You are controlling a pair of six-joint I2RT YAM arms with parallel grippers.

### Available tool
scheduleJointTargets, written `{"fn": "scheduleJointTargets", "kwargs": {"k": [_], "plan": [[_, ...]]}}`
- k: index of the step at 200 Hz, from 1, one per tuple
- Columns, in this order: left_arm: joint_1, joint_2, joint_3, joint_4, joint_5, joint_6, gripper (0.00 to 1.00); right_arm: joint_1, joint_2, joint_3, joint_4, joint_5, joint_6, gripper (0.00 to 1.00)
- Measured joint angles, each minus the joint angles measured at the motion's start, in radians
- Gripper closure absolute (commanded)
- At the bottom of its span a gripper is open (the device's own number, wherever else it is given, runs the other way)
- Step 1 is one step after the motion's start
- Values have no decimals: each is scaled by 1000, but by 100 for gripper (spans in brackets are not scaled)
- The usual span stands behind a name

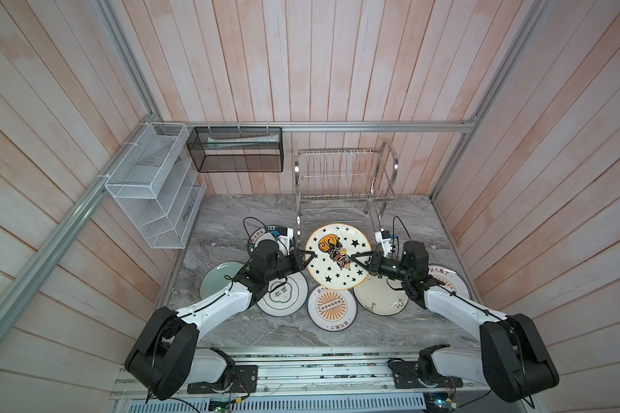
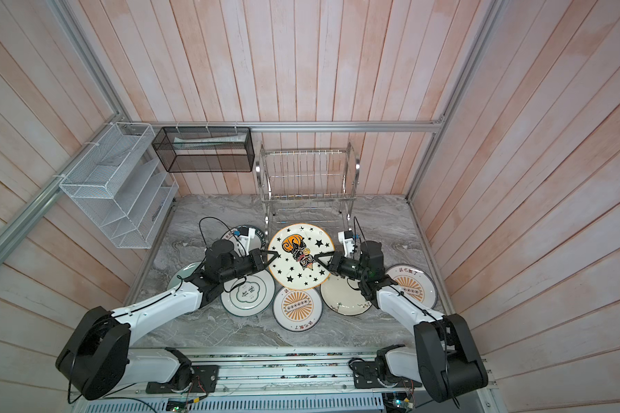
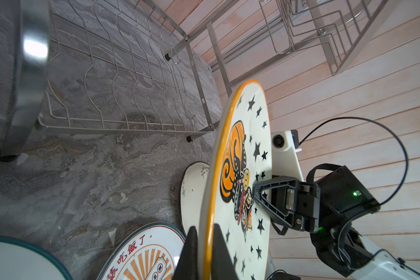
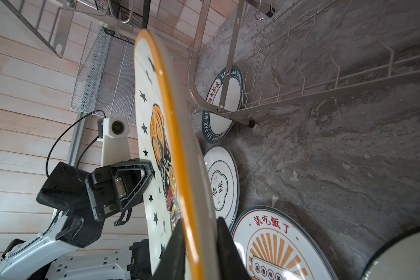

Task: Load plates into a dish rack
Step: Place the plate on the dish rack.

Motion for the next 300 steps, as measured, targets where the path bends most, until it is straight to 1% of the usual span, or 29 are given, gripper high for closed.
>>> {"fn": "scheduleJointTargets", "kwargs": {"k": [70,84,94,136,188,256,288,300], "plan": [[0,-16,-7,-8,-4,0,100,0,-8,2,-19,-7,-10,100],[-2,-33,-19,-6,-12,0,100,3,-14,3,-24,-15,-16,92],[-5,-49,-30,-6,-20,0,100,6,-19,4,-27,-20,-20,89],[-17,-121,-73,3,-65,-11,100,19,-33,13,-29,-40,-27,78],[-29,-150,-77,0,-110,-7,100,29,-34,24,-26,-42,-31,65],[-30,-182,-112,1,-145,-24,100,32,-34,24,-22,-45,-29,64],[-21,-192,-125,9,-150,-42,100,32,-34,24,-21,-43,-24,69],[-19,-190,-125,17,-150,-45,100,31,-34,24,-16,-41,-23,69]]}}
